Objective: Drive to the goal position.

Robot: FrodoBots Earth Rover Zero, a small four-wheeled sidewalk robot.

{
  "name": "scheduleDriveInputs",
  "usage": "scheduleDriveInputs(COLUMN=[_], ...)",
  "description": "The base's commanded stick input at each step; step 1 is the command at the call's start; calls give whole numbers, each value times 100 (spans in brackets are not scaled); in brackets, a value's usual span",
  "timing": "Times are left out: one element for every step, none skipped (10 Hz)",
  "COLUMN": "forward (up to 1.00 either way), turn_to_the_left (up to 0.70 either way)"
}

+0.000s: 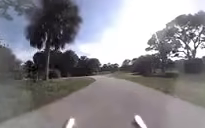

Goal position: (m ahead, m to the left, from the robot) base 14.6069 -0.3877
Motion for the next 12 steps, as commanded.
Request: scheduleDriveInputs(forward=[70,70,70,70,70,70,70,70,70,70,70,70], turn_to_the_left=[0,0,0,0,0,0,0,0,0,0,0,0])
